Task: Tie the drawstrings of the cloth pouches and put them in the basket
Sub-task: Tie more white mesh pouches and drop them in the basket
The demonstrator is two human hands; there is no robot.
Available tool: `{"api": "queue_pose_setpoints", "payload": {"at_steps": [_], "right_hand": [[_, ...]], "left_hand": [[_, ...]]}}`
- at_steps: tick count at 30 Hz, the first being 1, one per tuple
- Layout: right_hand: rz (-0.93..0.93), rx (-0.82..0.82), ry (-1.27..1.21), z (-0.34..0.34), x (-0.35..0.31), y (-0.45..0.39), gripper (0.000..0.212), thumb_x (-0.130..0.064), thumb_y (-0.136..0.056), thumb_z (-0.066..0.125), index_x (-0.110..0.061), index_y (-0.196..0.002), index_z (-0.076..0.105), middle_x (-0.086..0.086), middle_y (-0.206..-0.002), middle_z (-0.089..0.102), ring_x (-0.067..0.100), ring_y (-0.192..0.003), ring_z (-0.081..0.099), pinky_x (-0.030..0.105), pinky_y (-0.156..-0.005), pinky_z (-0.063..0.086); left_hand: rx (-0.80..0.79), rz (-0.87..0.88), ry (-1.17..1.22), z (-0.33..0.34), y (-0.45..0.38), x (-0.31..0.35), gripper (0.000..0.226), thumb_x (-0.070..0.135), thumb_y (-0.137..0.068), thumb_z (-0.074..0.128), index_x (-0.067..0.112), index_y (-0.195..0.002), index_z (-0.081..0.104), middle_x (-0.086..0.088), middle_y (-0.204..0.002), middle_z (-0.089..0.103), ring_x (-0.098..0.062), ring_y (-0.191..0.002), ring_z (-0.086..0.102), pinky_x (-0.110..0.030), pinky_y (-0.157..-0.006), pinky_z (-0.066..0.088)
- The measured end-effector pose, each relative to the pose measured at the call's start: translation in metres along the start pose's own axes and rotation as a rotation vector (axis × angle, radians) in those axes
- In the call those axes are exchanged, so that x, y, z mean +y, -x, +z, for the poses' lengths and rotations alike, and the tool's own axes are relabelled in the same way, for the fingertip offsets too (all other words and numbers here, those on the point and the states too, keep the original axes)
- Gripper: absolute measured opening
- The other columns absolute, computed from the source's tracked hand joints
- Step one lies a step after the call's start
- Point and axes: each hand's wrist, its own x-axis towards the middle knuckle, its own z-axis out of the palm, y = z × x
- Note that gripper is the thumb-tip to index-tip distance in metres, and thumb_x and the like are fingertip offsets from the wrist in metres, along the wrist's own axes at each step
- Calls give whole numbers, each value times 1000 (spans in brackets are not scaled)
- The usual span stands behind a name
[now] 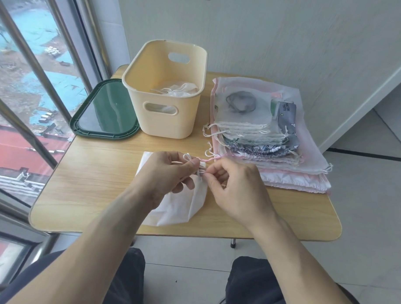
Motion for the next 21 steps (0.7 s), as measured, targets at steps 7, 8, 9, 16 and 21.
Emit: {"api": "queue_pose_setpoints", "payload": {"at_steps": [7, 8, 9, 16, 21], "right_hand": [[56, -156, 8, 0, -5, 0, 7, -20, -95, 64, -16, -89, 61, -6, -79, 64, 14, -74, 60, 39, -71, 51], [66, -187, 23, 0, -6, 0, 8, -20, -95, 62, -16, -89, 60, -6, -80, 64, 15, -76, 60, 39, -72, 51], [88, -232, 39, 0, -7, 1, 9, -22, -95, 61, -16, -88, 60, -6, -81, 64, 15, -77, 60, 39, -73, 50], [239, -456, 44, -18, -10, 5, 10, -25, -84, 69, -23, -75, 65, -12, -70, 66, 2, -68, 61, 14, -58, 45], [217, -156, -74, -18, -10, 2, 14, -8, -69, 75, -16, -64, 65, -7, -61, 67, 9, -60, 63, 19, -54, 48]], "left_hand": [[-49, -13, -2, -4, 0, 4, 16, 17, -92, 68, 3, -88, 61, -18, -64, 67, -18, -42, 49, -21, -41, 35], [-43, -6, -2, -3, 0, 4, 16, 15, -92, 68, 3, -86, 60, -17, -65, 67, -17, -43, 51, -21, -42, 38], [-26, 7, -17, -3, -1, 2, 16, 14, -92, 68, 4, -83, 59, -17, -67, 68, -17, -45, 54, -21, -43, 40], [128, 89, -210, -5, -12, -7, 17, 12, -92, 69, 6, -78, 62, -8, -71, 74, -17, -56, 59, -26, -52, 49], [159, 135, -361, 0, -14, -9, 19, 18, -93, 68, 4, -81, 65, 2, -63, 73, -14, -52, 64, -29, -54, 51]]}}
